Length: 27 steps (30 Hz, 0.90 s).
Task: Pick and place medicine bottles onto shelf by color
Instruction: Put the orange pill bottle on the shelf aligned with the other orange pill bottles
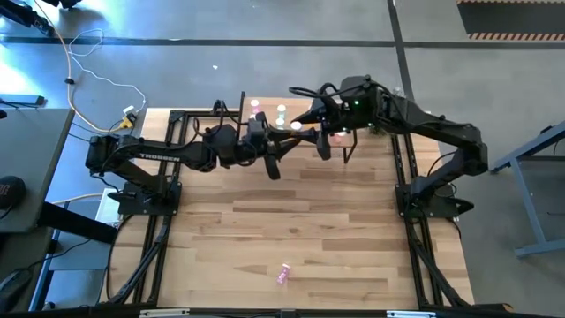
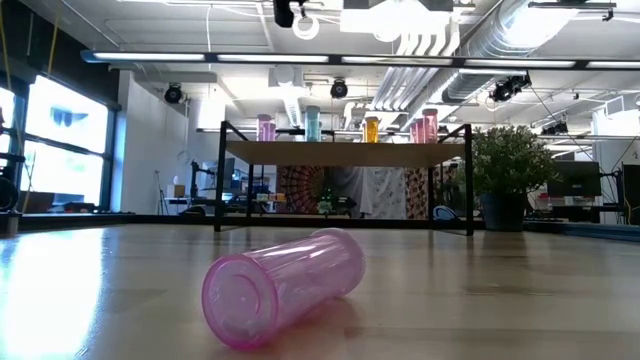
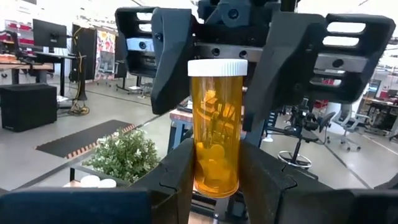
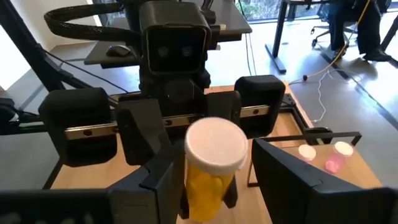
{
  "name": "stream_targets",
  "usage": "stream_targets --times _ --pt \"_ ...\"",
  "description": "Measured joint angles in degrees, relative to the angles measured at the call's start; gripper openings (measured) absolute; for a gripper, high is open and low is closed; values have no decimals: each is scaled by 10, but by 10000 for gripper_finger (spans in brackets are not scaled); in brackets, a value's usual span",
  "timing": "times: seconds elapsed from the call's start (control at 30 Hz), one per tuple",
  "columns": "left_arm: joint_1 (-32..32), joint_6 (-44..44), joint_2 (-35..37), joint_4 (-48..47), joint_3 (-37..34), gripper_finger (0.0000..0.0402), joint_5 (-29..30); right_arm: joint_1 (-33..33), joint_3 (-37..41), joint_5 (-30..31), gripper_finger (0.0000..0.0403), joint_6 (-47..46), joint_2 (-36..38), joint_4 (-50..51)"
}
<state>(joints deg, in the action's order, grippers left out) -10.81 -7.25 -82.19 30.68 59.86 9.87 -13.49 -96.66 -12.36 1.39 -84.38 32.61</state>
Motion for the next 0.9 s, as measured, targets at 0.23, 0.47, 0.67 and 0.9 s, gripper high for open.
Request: stream_targets --times 0.23,0.47,0.67,0.9 --pt "0 0 0 2 0 99 7 0 0 -1 177 1 -6 -16" --pt "0 0 0 -3 0 99 12 0 0 1 177 0 -1 -21" --pt "0 8 0 -13 0 99 15 -1 0 6 174 0 5 -14" --pt "-1 18 0 -13 0 99 16 -1 0 6 127 -3 5 -1"
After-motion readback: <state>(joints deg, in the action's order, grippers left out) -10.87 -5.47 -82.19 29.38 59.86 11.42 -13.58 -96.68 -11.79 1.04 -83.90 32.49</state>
